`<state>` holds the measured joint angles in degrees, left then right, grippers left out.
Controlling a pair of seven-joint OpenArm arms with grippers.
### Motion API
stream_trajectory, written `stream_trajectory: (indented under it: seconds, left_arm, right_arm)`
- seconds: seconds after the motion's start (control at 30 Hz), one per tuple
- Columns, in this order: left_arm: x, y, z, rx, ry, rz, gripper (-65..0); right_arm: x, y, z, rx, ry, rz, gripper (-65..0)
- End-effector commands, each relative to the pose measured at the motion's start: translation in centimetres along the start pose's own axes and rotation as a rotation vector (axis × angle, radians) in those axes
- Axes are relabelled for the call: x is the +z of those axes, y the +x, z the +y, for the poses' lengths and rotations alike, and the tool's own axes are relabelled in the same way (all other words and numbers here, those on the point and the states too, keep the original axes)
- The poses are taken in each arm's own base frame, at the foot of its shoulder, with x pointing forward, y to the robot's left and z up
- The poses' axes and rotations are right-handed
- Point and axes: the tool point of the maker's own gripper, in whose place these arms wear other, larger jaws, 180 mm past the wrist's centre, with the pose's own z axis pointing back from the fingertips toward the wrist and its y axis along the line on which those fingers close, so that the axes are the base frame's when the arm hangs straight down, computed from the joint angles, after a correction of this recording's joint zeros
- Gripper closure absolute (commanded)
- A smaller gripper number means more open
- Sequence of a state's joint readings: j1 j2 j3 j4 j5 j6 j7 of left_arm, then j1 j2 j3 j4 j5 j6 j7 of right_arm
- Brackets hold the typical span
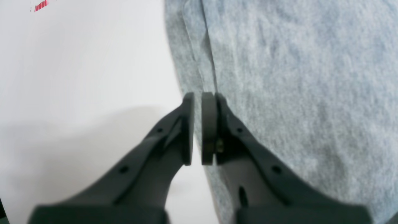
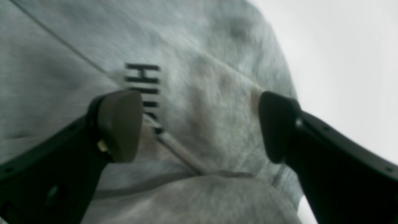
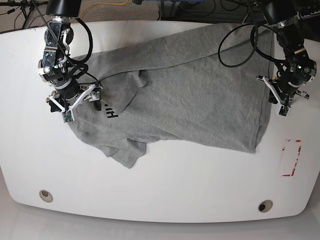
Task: Fold the T-shirt properly
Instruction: 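Lower both grippers onto the shirt body near the printed letters, then slide both grippers over the shirt toward its collar edge, smoothing it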
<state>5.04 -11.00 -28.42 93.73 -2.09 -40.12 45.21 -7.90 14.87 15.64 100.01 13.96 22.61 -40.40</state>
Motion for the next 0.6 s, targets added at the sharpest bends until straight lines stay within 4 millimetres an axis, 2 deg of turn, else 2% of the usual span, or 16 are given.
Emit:
stream_trajectory:
  seconds: [0.0,0.1,0.27,0.57]
  left_arm:
    - [0.8,2.0,0.8,-0.017,0.027,-0.063,-7.4]
    - [1.0,2.0,0.5,-0.012,0.029,-0.051,-11.5]
    - [1.7,2.3,0.6,-0.03,0.049,-0.036,-13.1]
    - [2.1,2.8,0.8,-0.04,0.061,-0.043,-13.1]
  right_arm:
    - [1.8,1.3,-1.4,0.005,-0.05,-0.051,-56.0]
    - [2.9,0.3,-2.5,-0.041,-0.098,-0.045,-56.0]
    - [4.6,-1.4,-5.1,-0.098,-0.176,-0.029,-56.1]
    - [4.9,-4.9,-5.2,-0.128,-0.176,0.05,-56.3]
